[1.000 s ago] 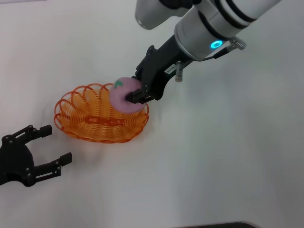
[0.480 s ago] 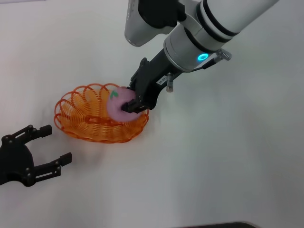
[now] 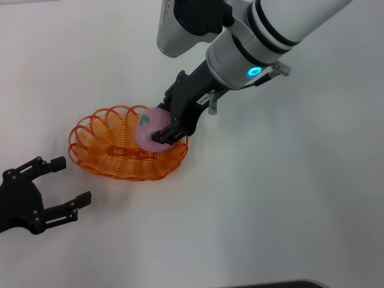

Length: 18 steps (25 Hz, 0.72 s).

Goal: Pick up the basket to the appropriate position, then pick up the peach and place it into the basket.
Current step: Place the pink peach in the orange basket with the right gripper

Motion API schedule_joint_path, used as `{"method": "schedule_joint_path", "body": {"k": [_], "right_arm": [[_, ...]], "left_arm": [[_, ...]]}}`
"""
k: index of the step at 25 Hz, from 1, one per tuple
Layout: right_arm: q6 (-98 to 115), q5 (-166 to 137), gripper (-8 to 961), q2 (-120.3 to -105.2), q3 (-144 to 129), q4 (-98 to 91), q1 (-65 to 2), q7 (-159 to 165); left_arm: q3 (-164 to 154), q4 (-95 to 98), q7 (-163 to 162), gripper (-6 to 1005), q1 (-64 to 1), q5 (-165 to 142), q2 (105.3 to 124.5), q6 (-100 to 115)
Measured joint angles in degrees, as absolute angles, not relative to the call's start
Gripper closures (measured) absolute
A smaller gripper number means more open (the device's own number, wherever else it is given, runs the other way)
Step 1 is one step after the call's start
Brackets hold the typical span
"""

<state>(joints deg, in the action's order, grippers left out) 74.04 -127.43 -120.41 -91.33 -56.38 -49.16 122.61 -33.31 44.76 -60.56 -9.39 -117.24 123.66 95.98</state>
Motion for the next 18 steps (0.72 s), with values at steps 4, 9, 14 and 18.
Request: {"method": "schedule_joint_path", "body": {"k": [4, 9, 14, 18], "right_arm": [[73.9, -127.4, 423, -120.41, -91.3, -55.3, -49.4, 122.6], [73.9, -126.8, 325, -120.41, -91.2, -55.1, -49.2, 122.1], [73.9, -124.5, 158, -120.12, -90.7, -55.1, -48.3, 120.8], [74.2, -124.0, 164, -120.06, -90.1, -55.3, -46.5, 119.6]], "left_arm": [[-33.3, 44.7, -60.6, 124, -9.4, -117.2, 123.66, 96.0], [-33.3, 44.7, -60.6, 124, -9.4, -117.2, 123.66, 96.0], [-33.3, 44.7, -60.6, 123, -9.4, -117.2, 123.66, 96.0], [-33.3, 44.7, -60.6, 123, -9.4, -117.2, 123.66, 96.0]]}}
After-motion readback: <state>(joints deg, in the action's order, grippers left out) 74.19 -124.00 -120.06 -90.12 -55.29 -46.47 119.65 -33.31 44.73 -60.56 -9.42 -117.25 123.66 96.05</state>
